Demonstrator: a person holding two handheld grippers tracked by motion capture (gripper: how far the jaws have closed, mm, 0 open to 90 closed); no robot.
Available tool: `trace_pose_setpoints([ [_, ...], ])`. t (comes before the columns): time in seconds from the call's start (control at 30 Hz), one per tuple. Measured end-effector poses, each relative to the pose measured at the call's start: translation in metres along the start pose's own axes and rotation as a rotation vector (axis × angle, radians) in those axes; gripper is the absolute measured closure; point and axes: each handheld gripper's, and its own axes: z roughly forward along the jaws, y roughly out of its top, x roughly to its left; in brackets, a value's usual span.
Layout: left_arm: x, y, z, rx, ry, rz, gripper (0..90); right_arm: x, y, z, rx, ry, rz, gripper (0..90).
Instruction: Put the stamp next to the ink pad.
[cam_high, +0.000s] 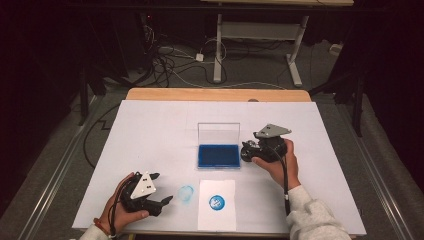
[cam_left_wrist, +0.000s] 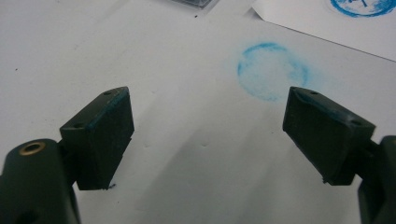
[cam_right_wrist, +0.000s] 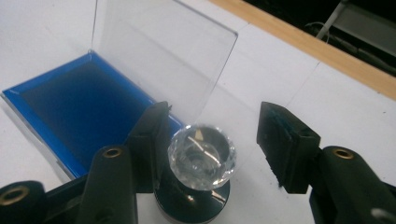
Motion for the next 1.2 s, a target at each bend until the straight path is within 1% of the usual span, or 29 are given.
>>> trace_pose_setpoints([
  [0.1,0.000,0.000,0.000,-0.001,0.001,-0.002,16.2,-0.001,0.002,-0.003,-0.022,-0.009,0.006,42.7],
  [0.27,0.000,0.000,0.000,0.002,0.003,0.001,16.2,-0.002,0.007,-0.009,-0.043,-0.009,0.014,39.0],
  [0.37,0.000,0.000,0.000,0.001,0.002,0.000,16.2,-0.001,0.009,-0.012,-0.057,-0.021,0.020,31.6],
  [0.43,0.000,0.000,-0.001,0.001,0.003,0.000,16.2,0.000,0.010,-0.014,-0.058,-0.034,0.016,30.2],
  [0.5,0.000,0.000,-0.001,-0.002,0.005,-0.003,16.3,0.000,0.011,-0.016,-0.068,-0.026,0.024,25.9],
  [0.53,0.001,0.000,-0.001,-0.005,0.006,-0.004,16.2,0.000,0.012,-0.016,-0.067,-0.034,0.021,24.0],
  [0.57,0.001,0.000,-0.002,-0.005,0.007,-0.004,16.2,0.001,0.013,-0.016,-0.065,-0.052,0.020,21.7],
  [0.6,0.001,0.000,-0.002,-0.006,0.008,-0.005,16.2,0.001,0.013,-0.017,-0.065,-0.054,0.018,21.5],
  [0.67,0.002,0.000,-0.002,-0.007,0.009,-0.005,16.2,0.001,0.014,-0.019,-0.071,-0.035,0.016,21.6],
  [0.8,0.002,0.000,-0.003,-0.006,0.011,-0.005,16.2,0.003,0.017,-0.023,-0.083,-0.045,0.015,21.3],
  [0.9,0.002,0.000,-0.003,-0.008,0.013,-0.006,16.2,0.004,0.019,-0.027,-0.097,-0.029,0.012,22.4],
  [1.1,0.003,0.000,-0.003,-0.008,0.014,-0.007,16.2,0.006,0.020,-0.033,-0.126,-0.025,0.015,23.3],
  [1.2,0.003,0.000,-0.003,-0.010,0.015,-0.011,16.2,0.009,0.021,-0.035,-0.133,-0.029,0.000,22.3],
])
